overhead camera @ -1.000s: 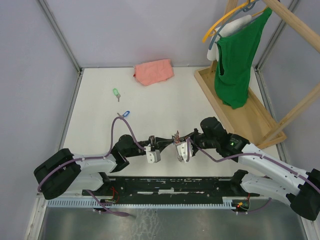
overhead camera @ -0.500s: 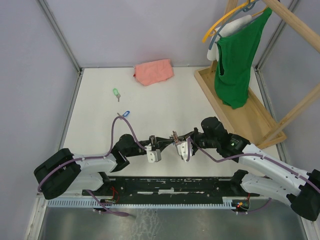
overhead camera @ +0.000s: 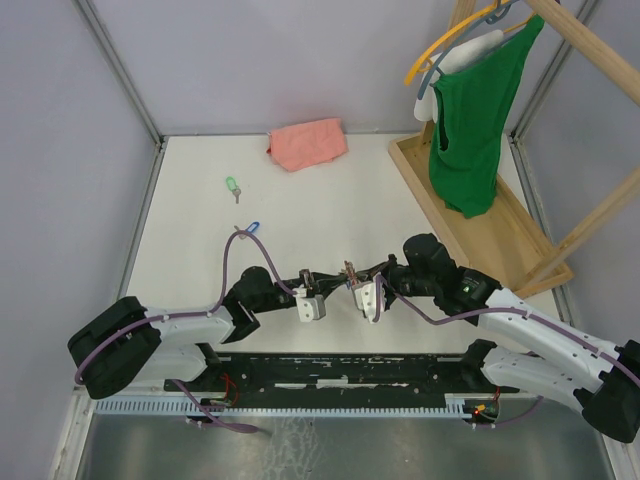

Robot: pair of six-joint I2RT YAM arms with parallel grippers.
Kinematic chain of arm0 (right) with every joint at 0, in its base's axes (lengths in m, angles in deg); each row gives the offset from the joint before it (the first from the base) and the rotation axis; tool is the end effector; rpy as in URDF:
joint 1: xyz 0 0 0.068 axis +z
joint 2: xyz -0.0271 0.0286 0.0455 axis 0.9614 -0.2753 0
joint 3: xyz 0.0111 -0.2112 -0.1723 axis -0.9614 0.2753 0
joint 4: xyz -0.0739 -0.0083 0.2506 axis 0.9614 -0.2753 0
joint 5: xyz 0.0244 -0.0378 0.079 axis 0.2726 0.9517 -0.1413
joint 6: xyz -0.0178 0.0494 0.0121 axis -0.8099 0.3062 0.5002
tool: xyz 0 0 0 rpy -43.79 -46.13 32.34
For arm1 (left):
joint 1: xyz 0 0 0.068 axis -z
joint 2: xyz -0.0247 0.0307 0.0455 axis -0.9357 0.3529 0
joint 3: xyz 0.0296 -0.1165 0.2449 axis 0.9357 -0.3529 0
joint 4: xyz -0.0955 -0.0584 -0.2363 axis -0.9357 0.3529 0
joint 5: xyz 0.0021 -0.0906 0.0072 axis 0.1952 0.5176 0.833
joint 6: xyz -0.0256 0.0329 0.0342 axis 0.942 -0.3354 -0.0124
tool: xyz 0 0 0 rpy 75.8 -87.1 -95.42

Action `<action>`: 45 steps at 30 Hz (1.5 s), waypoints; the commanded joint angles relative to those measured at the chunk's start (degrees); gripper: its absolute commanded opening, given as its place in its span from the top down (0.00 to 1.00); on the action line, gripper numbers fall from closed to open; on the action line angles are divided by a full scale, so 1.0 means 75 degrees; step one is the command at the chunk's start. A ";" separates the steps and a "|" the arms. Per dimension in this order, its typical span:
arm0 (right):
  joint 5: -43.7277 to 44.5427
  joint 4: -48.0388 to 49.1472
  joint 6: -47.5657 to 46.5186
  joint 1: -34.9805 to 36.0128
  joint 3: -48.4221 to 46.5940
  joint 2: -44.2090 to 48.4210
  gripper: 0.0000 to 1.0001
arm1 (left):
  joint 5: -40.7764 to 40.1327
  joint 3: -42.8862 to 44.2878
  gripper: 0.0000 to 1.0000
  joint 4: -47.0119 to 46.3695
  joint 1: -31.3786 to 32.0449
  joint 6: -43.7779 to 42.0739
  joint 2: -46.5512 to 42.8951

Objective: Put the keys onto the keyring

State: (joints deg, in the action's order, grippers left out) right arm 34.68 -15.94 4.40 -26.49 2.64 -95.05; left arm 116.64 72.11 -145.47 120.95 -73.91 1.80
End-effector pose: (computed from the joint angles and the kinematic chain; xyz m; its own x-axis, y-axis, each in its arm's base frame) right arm 0.1297 0.1640 0.2665 0.6293 -0.4910 -0.6025 -0.7485 -0.1743 -0.6398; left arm 0.1280 -0.1885 0.2026 0.6176 0.0871 -0.7817 0.7653 0.1626 0.6228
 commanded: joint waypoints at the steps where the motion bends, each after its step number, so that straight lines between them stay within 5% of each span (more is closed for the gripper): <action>1: 0.0137 0.0484 0.0080 0.0026 -0.0167 0.0186 0.99 | -0.0285 0.0222 0.97 -0.0223 0.0042 -0.0021 -0.0214; 45: 0.0154 0.0592 0.0294 0.0038 -0.0219 0.0110 0.99 | 0.0102 0.0303 0.97 -0.0439 0.0040 0.0308 -0.0104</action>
State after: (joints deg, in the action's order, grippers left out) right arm 36.38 -15.50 5.91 -26.49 2.64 -95.05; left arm 116.29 72.22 -145.62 120.95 -73.74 0.90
